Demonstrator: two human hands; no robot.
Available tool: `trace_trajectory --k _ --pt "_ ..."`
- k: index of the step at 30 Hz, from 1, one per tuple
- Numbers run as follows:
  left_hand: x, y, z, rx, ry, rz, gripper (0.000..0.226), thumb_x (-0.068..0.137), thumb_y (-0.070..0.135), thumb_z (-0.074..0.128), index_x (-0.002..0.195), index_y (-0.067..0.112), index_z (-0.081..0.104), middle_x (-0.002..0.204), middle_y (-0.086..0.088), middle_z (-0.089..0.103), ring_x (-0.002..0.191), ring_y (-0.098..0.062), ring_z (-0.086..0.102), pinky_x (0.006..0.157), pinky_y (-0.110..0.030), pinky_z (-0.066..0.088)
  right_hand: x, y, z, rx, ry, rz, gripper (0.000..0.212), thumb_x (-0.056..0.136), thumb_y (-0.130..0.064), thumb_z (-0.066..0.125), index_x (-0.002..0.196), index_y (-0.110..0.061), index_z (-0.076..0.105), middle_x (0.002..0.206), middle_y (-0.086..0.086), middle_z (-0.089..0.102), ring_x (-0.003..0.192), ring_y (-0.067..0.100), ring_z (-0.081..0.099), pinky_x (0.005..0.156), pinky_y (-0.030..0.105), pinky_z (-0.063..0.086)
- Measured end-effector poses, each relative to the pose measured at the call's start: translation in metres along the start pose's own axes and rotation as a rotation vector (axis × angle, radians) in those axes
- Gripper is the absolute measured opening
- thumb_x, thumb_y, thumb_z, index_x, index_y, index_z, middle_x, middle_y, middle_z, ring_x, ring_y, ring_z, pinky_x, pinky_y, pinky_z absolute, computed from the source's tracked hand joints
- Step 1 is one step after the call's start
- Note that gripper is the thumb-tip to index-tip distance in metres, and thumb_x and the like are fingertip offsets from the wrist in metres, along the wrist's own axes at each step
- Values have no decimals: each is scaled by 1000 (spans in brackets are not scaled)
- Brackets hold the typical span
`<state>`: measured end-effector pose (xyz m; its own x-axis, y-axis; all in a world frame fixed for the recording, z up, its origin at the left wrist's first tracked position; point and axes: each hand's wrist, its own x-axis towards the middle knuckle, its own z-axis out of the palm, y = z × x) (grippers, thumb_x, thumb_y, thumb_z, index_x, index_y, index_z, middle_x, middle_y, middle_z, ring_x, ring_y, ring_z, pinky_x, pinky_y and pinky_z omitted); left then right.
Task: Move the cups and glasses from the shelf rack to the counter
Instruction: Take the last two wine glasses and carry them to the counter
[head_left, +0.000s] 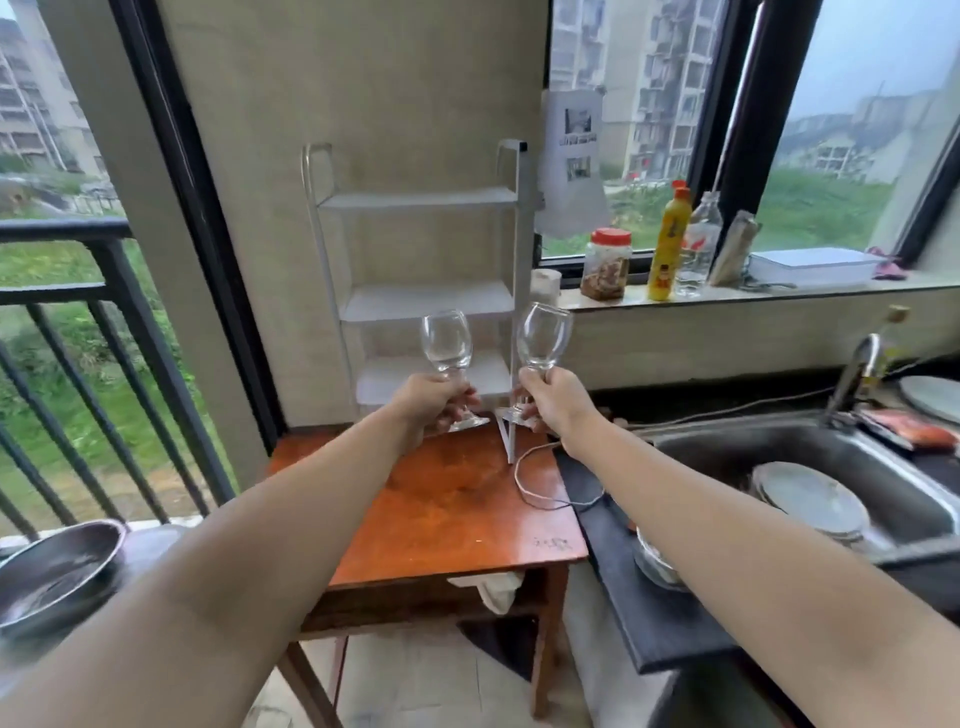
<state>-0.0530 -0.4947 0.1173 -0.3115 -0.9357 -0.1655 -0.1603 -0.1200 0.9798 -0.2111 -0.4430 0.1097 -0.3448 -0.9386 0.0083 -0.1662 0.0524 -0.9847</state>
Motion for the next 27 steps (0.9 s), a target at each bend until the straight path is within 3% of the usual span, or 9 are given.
trace_trajectory --k 3,6,10,12,15,18,27 --pt "-24 -36 50 -1 -62 -72 23 98 14 51 79 6 61 77 -6 65 32 0 45 33 -12 28 -37 40 -42 -37 69 78 19 98 -22 46 92 -8 56 79 5 59 39 3 51 33 14 36" --pt "-56 -75 107 22 -131 -143 21 97 16 53 79 9 61 77 -4 65 41 -5 45 34 -12 28 -89 80 -88 -44 148 164 23 98 -20 47 80 -9 55 78 9 59 47 10 47 33 14 34" --pt "-105 -114 195 111 -242 -217 25 95 18 56 72 10 62 70 -2 65 36 -4 44 35 -13 29 -171 129 -160 -52 270 291 16 97 -22 48 91 -8 54 79 11 60 48 13 49 33 15 35" --pt "-136 -123 239 146 -317 -254 25 94 17 56 71 9 61 64 0 64 30 -1 44 35 -12 30 -212 150 -196 -24 338 366 18 98 -23 46 87 -10 53 75 6 58 49 12 48 33 16 35" --pt "-172 -132 295 194 -453 -291 25 96 18 51 73 12 59 70 0 65 28 1 41 39 -13 28 -264 169 -240 12 439 450 23 99 -23 45 80 -12 52 75 2 57 50 11 47 35 16 34" --pt "-200 -144 355 190 -573 -310 24 96 16 50 73 12 57 73 -2 64 30 -1 37 36 -10 24 -316 183 -284 72 554 502 20 99 -21 44 94 -4 53 79 4 56 49 12 45 32 13 31" --pt "-290 -157 534 357 -928 -255 25 96 14 51 72 12 57 67 -1 65 27 1 43 38 -12 30 -444 228 -415 88 891 636 19 98 -20 43 92 -5 53 70 1 56 49 11 48 32 13 34"
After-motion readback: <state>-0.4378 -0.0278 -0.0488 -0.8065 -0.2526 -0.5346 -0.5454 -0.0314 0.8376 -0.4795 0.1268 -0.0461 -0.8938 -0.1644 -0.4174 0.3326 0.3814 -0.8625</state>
